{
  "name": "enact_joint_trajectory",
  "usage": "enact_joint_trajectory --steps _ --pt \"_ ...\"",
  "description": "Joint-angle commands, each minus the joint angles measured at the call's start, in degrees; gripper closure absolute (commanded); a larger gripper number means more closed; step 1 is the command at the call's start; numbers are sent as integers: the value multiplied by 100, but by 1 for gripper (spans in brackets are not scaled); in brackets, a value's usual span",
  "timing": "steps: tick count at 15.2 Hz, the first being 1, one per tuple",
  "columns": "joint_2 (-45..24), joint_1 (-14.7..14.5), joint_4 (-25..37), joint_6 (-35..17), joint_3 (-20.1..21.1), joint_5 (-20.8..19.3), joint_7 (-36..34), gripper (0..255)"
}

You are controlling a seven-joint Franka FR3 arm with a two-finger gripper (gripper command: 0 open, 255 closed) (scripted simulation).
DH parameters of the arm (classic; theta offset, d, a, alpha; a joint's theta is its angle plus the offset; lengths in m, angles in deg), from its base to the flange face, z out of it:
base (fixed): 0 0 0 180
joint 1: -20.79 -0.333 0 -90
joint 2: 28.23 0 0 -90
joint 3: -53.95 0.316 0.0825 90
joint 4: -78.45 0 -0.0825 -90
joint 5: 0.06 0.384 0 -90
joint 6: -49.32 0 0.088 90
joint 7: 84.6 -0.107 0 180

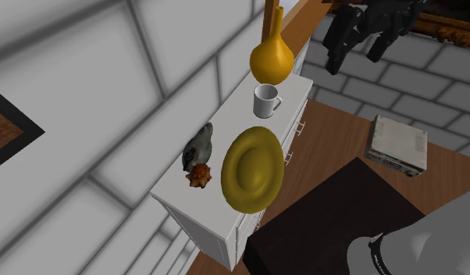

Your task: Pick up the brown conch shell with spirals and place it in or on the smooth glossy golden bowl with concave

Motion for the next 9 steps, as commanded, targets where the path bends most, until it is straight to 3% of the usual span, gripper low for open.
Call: enact_joint_trajectory --steps 1,9 --pt "0 0 0 0 0 0 0 0" --pt "-298 -165 -1071 -1483 391 700 -667 0"
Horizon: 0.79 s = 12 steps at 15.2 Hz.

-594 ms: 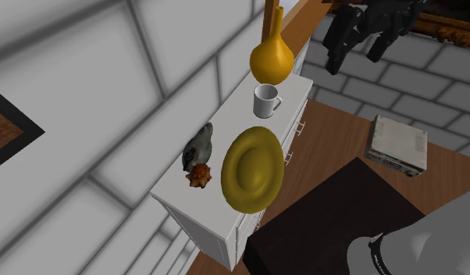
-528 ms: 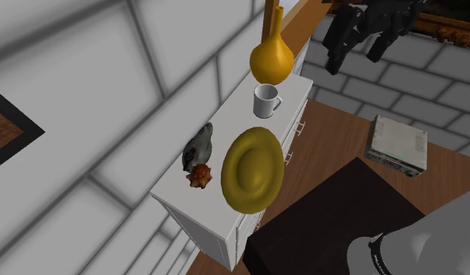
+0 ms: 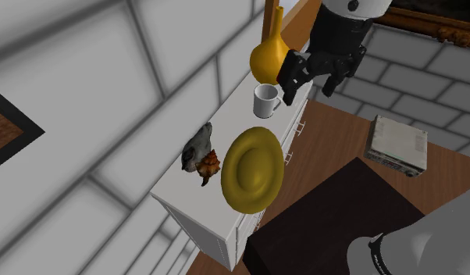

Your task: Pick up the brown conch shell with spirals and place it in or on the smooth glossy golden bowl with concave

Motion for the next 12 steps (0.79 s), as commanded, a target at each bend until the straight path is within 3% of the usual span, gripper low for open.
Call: enact_joint_trajectory --steps 1,12 --pt "-91 -44 -270 -413 86 175 -133 0" --pt "-1567 -455 -806 -2736 699 1226 -755 0"
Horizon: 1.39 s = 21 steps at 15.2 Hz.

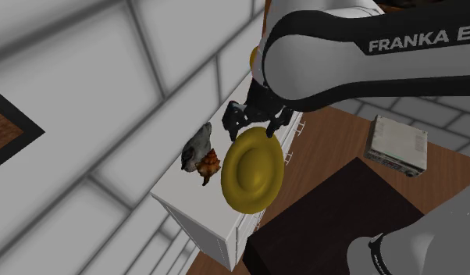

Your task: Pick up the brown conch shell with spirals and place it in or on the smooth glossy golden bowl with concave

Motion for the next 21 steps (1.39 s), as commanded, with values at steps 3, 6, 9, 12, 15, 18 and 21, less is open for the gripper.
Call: enact_joint_trajectory --steps 3,6,9,12,15,18,21 --pt "-781 -172 53 -890 215 393 -156 0" --pt "-1410 -298 197 -1493 357 672 -232 0" --pt "-2073 -421 427 -2053 482 937 -283 0" --pt "-2612 -511 669 -2457 574 1131 -311 0" --pt "-2853 -549 693 -2687 614 1191 -265 0" --pt "-3101 -593 729 -2912 646 1251 -216 0" --pt "-3235 -589 753 -3029 688 1278 -193 0"
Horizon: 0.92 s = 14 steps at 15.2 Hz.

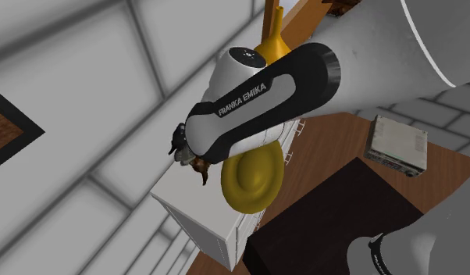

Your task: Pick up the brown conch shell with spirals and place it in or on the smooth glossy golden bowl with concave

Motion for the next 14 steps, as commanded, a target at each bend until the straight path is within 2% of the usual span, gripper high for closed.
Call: enact_joint_trajectory --steps 1,6,7,9,14 --pt "-114 -67 -21 727 77 -33 -102 0" --pt "-115 -45 -21 726 99 -37 -105 0" --pt "-138 -5 54 796 58 -79 -79 255" --pt "-226 -32 143 781 55 -161 -170 255" --pt "-194 9 57 753 55 -70 -41 255"
